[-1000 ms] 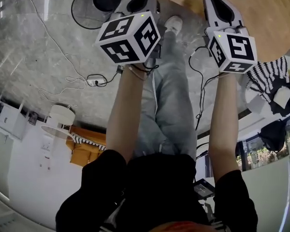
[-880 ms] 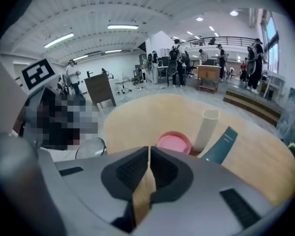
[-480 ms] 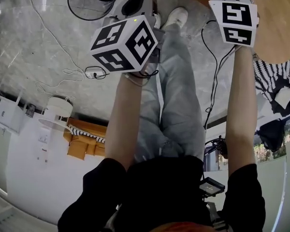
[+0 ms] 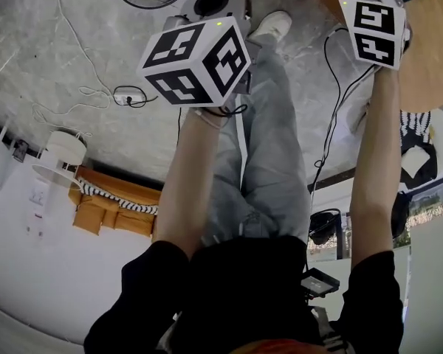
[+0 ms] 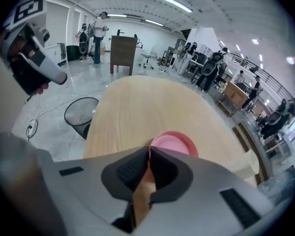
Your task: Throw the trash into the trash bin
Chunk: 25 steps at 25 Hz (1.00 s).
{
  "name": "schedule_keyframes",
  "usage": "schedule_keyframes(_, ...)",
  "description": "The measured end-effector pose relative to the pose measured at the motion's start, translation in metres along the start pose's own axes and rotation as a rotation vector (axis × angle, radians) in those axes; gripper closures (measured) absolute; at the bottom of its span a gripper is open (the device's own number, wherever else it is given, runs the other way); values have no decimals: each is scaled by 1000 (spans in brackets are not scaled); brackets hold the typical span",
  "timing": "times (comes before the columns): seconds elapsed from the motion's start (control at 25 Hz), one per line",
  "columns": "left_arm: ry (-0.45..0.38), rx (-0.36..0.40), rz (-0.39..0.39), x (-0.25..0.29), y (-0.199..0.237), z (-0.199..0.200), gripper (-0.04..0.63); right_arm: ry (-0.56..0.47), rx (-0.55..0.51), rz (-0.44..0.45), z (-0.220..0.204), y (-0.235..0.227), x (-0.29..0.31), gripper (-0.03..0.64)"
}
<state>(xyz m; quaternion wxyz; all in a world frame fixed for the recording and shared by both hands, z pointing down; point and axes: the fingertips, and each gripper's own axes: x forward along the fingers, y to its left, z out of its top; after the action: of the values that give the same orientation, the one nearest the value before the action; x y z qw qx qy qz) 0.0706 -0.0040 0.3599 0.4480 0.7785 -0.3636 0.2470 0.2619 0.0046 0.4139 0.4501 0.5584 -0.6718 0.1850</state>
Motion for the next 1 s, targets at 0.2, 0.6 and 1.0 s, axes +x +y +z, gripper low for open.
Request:
schedule_keyframes(0.2, -32, -43, 18, -19, 22, -3, 586, -60, -41, 35, 35, 34, -7, 604)
schedule_keyframes(0.6, -119, -147, 101, -71, 97, -2, 586, -177, -147, 192, 118, 143, -3, 604)
schedule_keyframes(1.0, -220, -338, 319, -150, 230, -27, 586, -204, -280, 359, 171, 260, 17, 604)
